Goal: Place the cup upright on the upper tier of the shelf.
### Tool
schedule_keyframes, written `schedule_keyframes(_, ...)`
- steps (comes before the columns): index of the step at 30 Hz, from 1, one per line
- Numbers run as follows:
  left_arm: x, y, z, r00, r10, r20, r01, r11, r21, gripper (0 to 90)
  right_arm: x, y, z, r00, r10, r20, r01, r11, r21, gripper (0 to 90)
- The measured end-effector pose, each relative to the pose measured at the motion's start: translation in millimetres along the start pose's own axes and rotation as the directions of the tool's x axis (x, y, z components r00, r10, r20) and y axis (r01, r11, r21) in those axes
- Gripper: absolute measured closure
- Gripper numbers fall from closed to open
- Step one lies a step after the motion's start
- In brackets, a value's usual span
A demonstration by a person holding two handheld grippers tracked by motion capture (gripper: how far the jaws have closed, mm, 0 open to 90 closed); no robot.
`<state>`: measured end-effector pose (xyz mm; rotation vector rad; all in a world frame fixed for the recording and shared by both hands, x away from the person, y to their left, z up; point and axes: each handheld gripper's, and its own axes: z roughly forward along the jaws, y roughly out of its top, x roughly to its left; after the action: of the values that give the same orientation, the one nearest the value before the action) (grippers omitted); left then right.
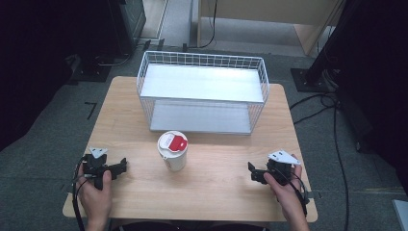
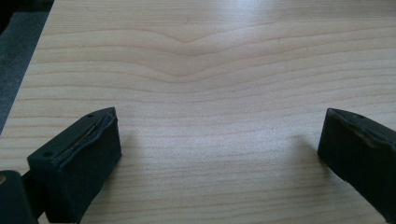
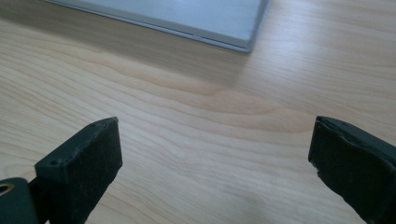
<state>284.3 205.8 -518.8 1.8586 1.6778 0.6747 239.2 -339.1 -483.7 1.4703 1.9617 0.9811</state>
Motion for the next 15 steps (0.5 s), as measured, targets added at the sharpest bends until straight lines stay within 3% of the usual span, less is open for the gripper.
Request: schedule_keyframes(15,-0.8,0.7,0.5,1.0000,0.002,0.001,-0.002,1.0000,0.002,0.0,36.6,21.7,15.0,0.9972,-0.039,-0.063,0.037,0.9987,-0.035,4.6)
